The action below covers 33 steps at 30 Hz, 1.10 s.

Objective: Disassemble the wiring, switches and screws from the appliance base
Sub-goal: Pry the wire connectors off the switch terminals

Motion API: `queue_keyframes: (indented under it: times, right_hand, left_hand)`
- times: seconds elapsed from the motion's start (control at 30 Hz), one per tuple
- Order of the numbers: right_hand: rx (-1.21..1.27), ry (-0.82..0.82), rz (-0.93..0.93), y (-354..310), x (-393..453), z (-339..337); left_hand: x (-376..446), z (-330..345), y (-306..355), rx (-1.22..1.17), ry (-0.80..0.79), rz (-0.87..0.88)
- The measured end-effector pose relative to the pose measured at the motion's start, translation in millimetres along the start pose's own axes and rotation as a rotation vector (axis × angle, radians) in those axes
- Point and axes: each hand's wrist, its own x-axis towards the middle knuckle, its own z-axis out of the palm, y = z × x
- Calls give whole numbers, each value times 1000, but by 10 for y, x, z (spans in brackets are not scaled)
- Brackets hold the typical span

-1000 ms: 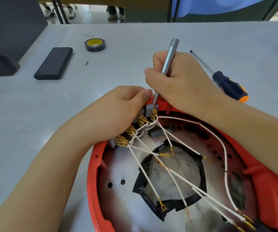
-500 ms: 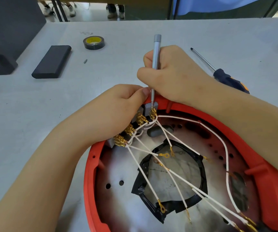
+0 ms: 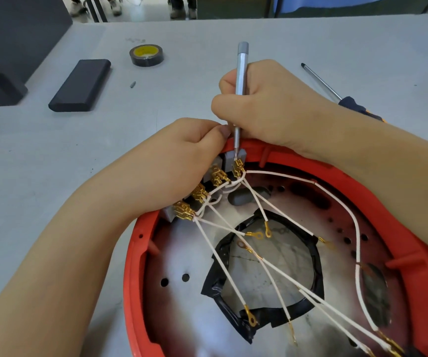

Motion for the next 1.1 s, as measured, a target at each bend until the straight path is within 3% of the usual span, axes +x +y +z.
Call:
queue_keyframes:
  times: [0.17, 0.7, 0.97, 1.1]
  right_hand:
    - [-28, 108, -101, 1, -73, -15]
    - [-8, -63, 30, -22, 45, 5]
    - [43, -70, 85, -12, 50, 22]
    - [50, 13, -3, 21, -42, 58]
  left_hand:
    - [-5, -9, 4, 13, -5, -5]
    - [19, 11, -14, 9, 78, 17]
    - [9, -3, 9, -12, 63, -9]
    - [-26, -2, 22, -36, 46, 19]
